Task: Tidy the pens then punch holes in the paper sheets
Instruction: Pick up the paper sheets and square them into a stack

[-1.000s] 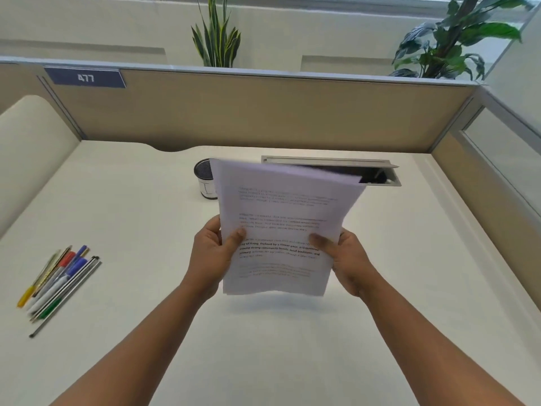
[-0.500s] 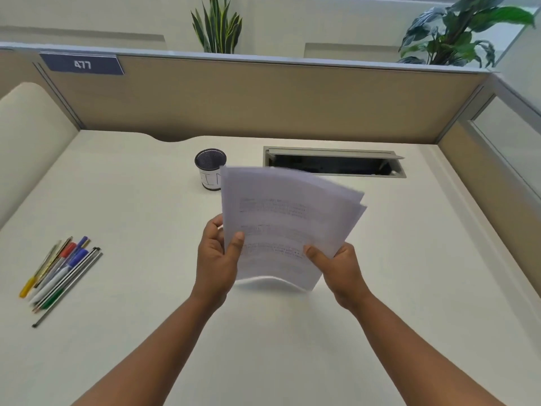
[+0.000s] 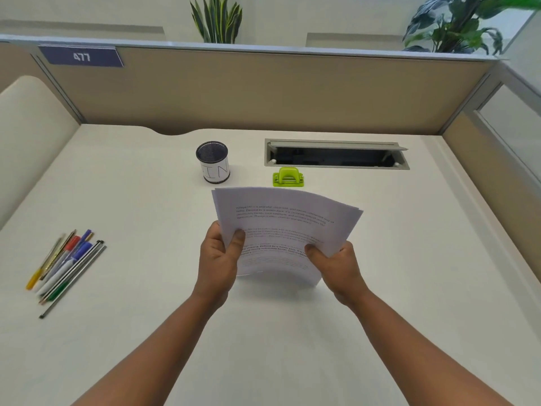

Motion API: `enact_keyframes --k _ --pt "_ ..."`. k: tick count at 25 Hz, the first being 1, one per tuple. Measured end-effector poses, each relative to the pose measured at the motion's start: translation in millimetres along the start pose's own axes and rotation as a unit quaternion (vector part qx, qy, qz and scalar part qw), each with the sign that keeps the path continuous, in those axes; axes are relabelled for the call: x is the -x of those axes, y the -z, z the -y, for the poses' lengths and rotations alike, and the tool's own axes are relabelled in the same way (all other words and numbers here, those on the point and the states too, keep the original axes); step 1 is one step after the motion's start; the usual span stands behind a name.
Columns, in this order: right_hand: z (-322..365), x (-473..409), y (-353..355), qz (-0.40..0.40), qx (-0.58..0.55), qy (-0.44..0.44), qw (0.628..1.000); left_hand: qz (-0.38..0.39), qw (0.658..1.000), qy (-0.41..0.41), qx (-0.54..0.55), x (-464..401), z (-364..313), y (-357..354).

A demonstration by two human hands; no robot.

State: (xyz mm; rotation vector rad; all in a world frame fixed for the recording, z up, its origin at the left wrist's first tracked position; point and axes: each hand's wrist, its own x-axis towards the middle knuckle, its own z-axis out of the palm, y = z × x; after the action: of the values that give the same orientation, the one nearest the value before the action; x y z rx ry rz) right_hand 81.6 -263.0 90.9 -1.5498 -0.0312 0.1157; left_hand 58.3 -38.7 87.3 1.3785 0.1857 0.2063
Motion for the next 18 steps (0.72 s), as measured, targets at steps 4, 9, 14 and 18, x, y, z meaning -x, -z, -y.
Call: enact_keyframes --k 4,9,14,18 --pt "-1.2 0.5 0.1 0.008 0.005 -0.002 1.000 0.019 1.000 0.006 -0.010 0.3 1.3 0.4" --pt "-1.8 1.1 0.9 0.013 -0.001 -0.011 1.000 0.011 0.999 0.025 0.021 1.6 2.9 2.4" --pt "0.9 0.0 4.8 0.033 0.012 -0.022 0.999 0.017 0.997 0.078 0.017 -0.6 0.9 7.5" --pt "5.2 -4.3 1.6 0.036 0.016 -0.001 0.999 0.012 0.998 0.057 0.022 -7.1 -4.0 10.2"
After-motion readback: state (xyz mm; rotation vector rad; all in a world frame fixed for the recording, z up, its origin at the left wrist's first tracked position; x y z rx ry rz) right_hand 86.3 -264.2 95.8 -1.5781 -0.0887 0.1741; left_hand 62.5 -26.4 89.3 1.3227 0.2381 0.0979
